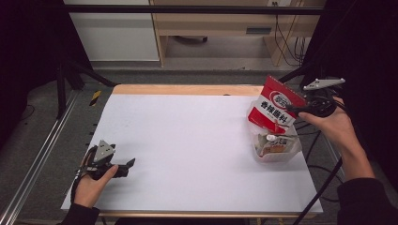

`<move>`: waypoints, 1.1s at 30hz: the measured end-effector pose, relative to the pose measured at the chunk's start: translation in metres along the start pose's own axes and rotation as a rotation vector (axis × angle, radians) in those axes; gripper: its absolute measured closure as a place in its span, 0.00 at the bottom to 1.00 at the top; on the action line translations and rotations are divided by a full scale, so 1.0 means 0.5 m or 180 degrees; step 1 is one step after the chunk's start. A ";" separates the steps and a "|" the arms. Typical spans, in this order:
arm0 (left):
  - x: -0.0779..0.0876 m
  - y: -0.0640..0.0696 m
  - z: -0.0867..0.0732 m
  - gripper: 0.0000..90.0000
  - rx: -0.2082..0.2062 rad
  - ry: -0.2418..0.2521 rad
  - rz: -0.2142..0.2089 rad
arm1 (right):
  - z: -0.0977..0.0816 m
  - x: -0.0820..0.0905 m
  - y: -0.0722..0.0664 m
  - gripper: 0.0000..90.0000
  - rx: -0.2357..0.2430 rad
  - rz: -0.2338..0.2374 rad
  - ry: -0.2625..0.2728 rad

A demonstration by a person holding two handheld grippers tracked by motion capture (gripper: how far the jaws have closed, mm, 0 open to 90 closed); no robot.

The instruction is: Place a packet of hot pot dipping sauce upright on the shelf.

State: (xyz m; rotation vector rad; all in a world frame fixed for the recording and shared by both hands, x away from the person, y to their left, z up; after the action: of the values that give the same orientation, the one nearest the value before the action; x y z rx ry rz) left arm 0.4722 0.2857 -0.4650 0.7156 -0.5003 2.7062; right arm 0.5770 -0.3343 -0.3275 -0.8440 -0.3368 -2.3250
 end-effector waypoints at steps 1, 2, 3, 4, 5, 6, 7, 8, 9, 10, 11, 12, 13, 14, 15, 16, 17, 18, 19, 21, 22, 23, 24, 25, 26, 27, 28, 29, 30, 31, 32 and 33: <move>0.000 0.000 0.000 0.07 -0.0002 0.0000 -0.0002 | 0.001 0.002 -0.002 0.38 0.0017 -0.0016 0.0022; 0.000 0.000 0.000 0.07 -0.0001 0.0000 -0.0003 | 0.004 0.006 -0.004 0.34 0.0041 -0.0068 0.0069; 0.000 0.000 0.000 0.07 -0.0001 0.0001 -0.0003 | 0.006 0.008 -0.006 0.32 0.0028 -0.0087 0.0091; 0.000 0.000 0.000 0.07 0.0000 0.0002 -0.0002 | 0.007 0.011 -0.008 0.30 0.0031 -0.0108 0.0116; 0.001 -0.001 0.000 0.07 0.0000 0.0003 -0.0002 | 0.010 0.013 -0.010 0.27 0.0017 -0.0117 0.0136; 0.001 -0.001 0.000 0.07 0.0003 0.0003 -0.0001 | 0.012 0.015 -0.013 0.25 0.0013 -0.0134 0.0150; 0.000 -0.001 0.000 0.07 0.0004 0.0003 -0.0001 | 0.014 0.017 -0.017 0.24 0.0012 -0.0146 0.0169; 0.000 -0.001 0.000 0.07 0.0002 0.0004 -0.0003 | 0.016 0.018 -0.019 0.22 0.0028 -0.0151 0.0176; 0.000 -0.001 0.000 0.07 0.0001 0.0002 -0.0003 | 0.019 0.021 -0.023 0.20 -0.0013 -0.0141 0.0187; 0.000 0.000 0.000 0.07 -0.0001 0.0002 -0.0004 | 0.022 0.023 -0.026 0.19 -0.0029 -0.0133 0.0201; 0.000 0.000 0.000 0.07 -0.0002 0.0003 -0.0006 | 0.024 0.026 -0.030 0.19 -0.0007 -0.0153 0.0230; 0.000 0.000 0.000 0.07 -0.0004 0.0003 -0.0009 | 0.026 0.028 -0.034 0.18 0.0009 -0.0169 0.0267; 0.000 0.000 0.000 0.07 -0.0005 0.0002 -0.0006 | 0.030 0.031 -0.040 0.17 0.0019 -0.0168 0.0296; 0.000 0.001 0.000 0.07 -0.0006 0.0002 -0.0006 | 0.032 0.034 -0.045 0.16 0.0029 -0.0154 0.0315; 0.000 0.001 0.000 0.07 -0.0008 -0.0001 -0.0006 | 0.034 0.036 -0.051 0.15 0.0021 -0.0144 0.0335; -0.001 0.001 0.000 0.07 -0.0008 -0.0003 -0.0007 | 0.036 0.038 -0.056 0.15 0.0025 -0.0126 0.0337; -0.001 0.000 0.000 0.07 -0.0008 -0.0004 -0.0007 | 0.038 0.039 -0.062 0.15 0.0034 -0.0106 0.0352; -0.001 0.000 0.000 0.07 -0.0008 -0.0004 -0.0007 | 0.039 0.040 -0.069 0.15 0.0034 -0.0093 0.0376; 0.000 0.000 0.000 0.07 -0.0008 -0.0003 -0.0007 | 0.040 0.040 -0.073 0.14 0.0043 -0.0086 0.0383; 0.000 0.000 0.000 0.07 -0.0017 -0.0008 -0.0012 | 0.042 0.039 -0.087 0.14 0.0057 -0.0051 0.0401; 0.000 0.000 0.000 0.07 -0.0020 -0.0010 -0.0013 | 0.042 0.038 -0.092 0.13 0.0078 -0.0039 0.0404; 0.000 0.000 0.000 0.07 -0.0022 -0.0012 -0.0014 | 0.043 0.036 -0.101 0.13 0.0069 -0.0013 0.0416; -0.001 0.001 0.000 0.07 -0.0012 -0.0006 -0.0012 | 0.043 0.034 -0.108 0.13 0.0075 0.0012 0.0413; -0.001 0.001 -0.001 0.07 -0.0017 -0.0009 -0.0017 | 0.043 0.032 -0.115 0.13 0.0063 0.0026 0.0422; -0.001 0.002 -0.001 0.07 -0.0020 -0.0012 -0.0018 | 0.043 0.029 -0.122 0.12 0.0072 0.0033 0.0438; -0.001 0.002 -0.001 0.07 -0.0024 -0.0015 -0.0017 | 0.043 0.027 -0.128 0.12 0.0070 0.0046 0.0439; -0.001 0.002 -0.001 0.07 -0.0028 -0.0016 -0.0019 | 0.043 0.024 -0.138 0.12 0.0068 0.0059 0.0450; -0.001 0.002 -0.001 0.07 -0.0028 -0.0016 -0.0020 | 0.043 0.021 -0.144 0.11 0.0063 0.0063 0.0454; -0.001 0.002 -0.001 0.07 -0.0026 -0.0014 -0.0019 | 0.043 0.018 -0.155 0.11 0.0065 0.0077 0.0476; -0.001 0.002 -0.001 0.07 -0.0024 -0.0013 -0.0021 | 0.044 0.015 -0.165 0.10 0.0066 0.0092 0.0498; -0.001 0.002 -0.001 0.07 -0.0023 -0.0012 -0.0022 | 0.044 0.012 -0.175 0.10 0.0075 0.0099 0.0512; -0.001 0.002 -0.001 0.07 -0.0025 -0.0013 -0.0021 | 0.044 0.009 -0.185 0.09 0.0079 0.0106 0.0521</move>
State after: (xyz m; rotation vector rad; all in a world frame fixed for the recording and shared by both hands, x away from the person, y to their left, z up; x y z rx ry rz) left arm 0.4720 0.2849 -0.4658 0.7195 -0.5086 2.6958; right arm 0.5257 -0.2562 -0.3099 -0.6375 -0.2784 -2.3357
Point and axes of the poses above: each handheld gripper's, and its own axes: x roughly backward along the jaws, z roughly out of its top, y roughly to its right, the point moved 3 cm from there along -x, roughly forward along the jaws, and after that the axes turned 13 degrees about z, right-handed, at the moved point
